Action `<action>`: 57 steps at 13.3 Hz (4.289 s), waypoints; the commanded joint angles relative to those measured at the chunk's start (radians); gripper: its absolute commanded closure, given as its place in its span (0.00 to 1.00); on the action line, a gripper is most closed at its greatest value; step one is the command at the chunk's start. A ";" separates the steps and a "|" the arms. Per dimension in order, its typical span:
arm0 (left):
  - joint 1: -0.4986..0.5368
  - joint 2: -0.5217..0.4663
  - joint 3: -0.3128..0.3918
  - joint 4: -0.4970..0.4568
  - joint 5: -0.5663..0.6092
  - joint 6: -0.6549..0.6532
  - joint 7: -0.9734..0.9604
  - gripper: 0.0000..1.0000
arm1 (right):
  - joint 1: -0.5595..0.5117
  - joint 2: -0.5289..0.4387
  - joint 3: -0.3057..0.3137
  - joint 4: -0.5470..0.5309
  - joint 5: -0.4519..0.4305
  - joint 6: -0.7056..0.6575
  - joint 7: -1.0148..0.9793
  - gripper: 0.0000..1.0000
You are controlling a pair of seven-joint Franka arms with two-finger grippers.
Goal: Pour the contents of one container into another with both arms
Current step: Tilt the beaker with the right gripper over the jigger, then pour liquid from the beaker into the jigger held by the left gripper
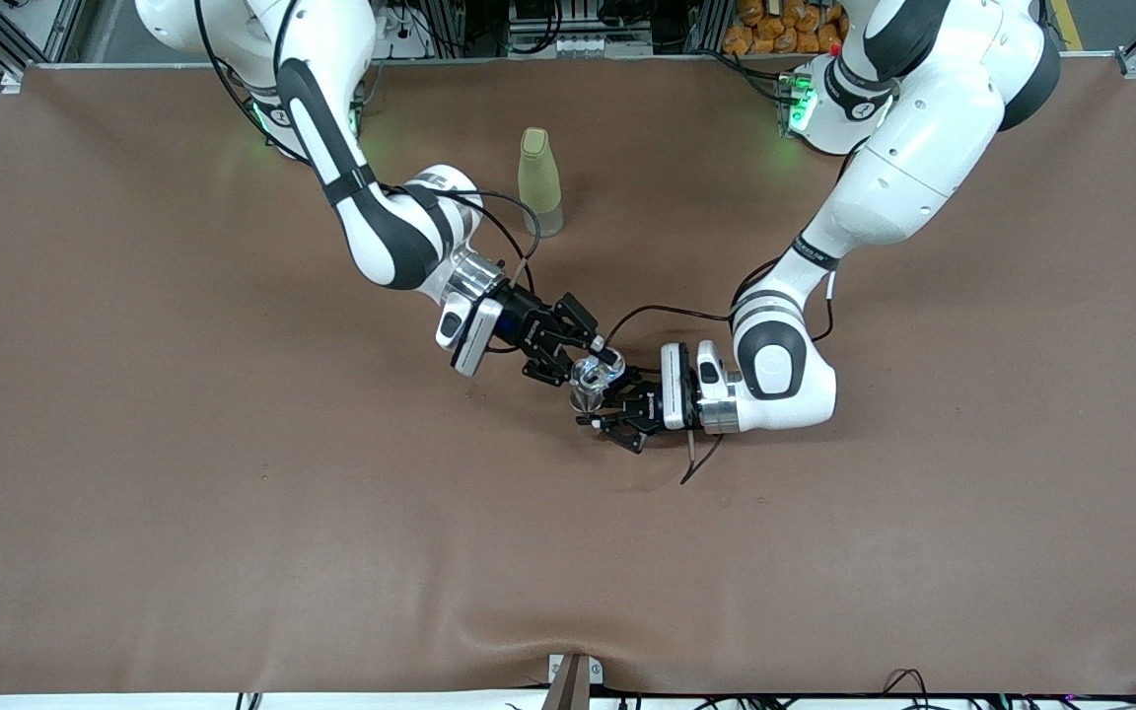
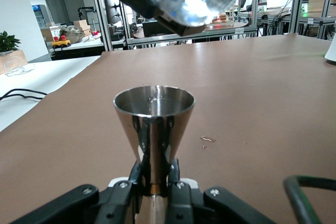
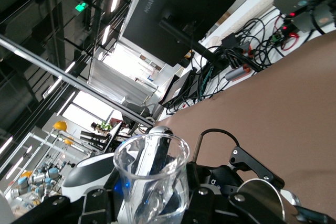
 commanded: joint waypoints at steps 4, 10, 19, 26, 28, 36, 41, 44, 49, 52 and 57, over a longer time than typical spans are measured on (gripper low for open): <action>-0.009 -0.002 0.004 0.000 -0.034 0.016 0.030 1.00 | 0.023 0.009 0.002 0.020 0.273 0.026 -0.032 0.91; -0.013 -0.001 0.004 0.000 -0.035 0.019 0.030 1.00 | 0.033 0.009 0.002 0.020 0.275 0.038 0.090 0.93; -0.013 -0.001 0.007 0.000 -0.034 0.019 0.030 1.00 | 0.028 0.008 0.002 0.021 0.275 0.072 0.172 0.93; -0.016 -0.001 0.007 0.001 -0.034 0.027 0.030 1.00 | 0.034 0.008 0.002 0.021 0.275 0.073 0.250 0.93; -0.029 -0.001 0.007 0.003 -0.035 0.029 0.030 1.00 | 0.034 0.009 0.002 0.023 0.275 0.073 0.252 0.93; -0.029 0.001 0.007 0.003 -0.037 0.039 0.030 1.00 | 0.036 0.009 0.002 0.023 0.273 0.104 0.339 0.94; -0.029 0.001 0.007 0.003 -0.037 0.039 0.030 1.00 | 0.042 0.008 0.002 0.024 0.273 0.105 0.382 0.94; -0.029 0.001 0.007 0.003 -0.037 0.039 0.030 1.00 | 0.043 0.008 0.002 0.023 0.273 0.105 0.411 0.98; -0.029 0.001 0.007 0.003 -0.037 0.039 0.030 1.00 | 0.037 0.006 0.002 0.024 0.273 0.104 0.488 0.98; -0.029 0.001 0.007 0.003 -0.037 0.038 0.030 1.00 | 0.040 0.005 0.002 0.023 0.273 0.104 0.506 0.99; -0.029 0.001 0.007 0.001 -0.037 0.039 0.030 1.00 | 0.036 0.000 0.002 0.024 0.272 0.105 0.558 1.00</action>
